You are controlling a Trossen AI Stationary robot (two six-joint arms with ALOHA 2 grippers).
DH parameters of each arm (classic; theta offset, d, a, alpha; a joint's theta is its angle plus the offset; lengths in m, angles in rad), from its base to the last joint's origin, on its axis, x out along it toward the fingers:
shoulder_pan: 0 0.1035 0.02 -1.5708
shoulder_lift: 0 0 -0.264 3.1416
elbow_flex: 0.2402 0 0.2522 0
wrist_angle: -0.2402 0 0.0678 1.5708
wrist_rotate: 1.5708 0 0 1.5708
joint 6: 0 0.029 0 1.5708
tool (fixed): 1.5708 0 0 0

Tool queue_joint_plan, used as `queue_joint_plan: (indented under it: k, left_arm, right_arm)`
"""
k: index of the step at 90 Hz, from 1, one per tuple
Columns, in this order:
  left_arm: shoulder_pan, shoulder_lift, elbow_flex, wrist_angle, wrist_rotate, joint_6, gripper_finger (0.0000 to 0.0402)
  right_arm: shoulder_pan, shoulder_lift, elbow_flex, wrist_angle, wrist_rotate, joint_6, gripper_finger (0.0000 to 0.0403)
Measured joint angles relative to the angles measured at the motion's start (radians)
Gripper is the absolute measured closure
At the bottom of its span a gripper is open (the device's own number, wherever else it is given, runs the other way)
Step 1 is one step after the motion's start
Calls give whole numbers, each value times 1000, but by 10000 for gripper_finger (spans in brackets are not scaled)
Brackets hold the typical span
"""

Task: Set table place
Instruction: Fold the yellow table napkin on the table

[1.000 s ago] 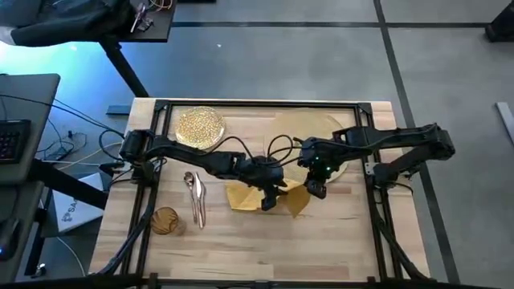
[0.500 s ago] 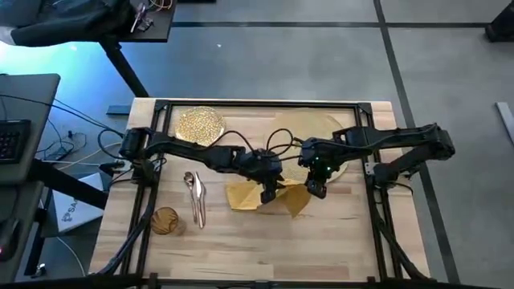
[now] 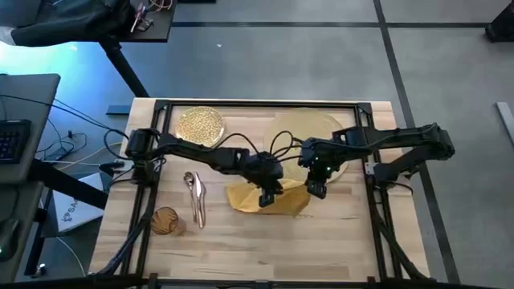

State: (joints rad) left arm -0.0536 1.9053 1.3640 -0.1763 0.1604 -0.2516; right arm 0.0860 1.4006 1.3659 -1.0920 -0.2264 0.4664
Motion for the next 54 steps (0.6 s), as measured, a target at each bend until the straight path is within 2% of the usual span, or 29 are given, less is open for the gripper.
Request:
queue_joint_plan:
  k: [13, 31, 43, 54]
  left_arm:
    - [0, 18, 2, -1, -21, -2, 336]
    - [-15, 75, 1, -33, -19, -35, 350]
    - [-38, 65, 1, -89, -97, -33, 393]
    - [-49, 11, 0, -189, -177, -15, 400]
  right_arm:
    - [0, 0, 0, 0, 29, 3, 403]
    - [0, -5, 0, -12, 132, 51, 403]
    - [0, -48, 4, -20, 195, 107, 403]
    - [0, -103, 50, -59, 254, 162, 403]
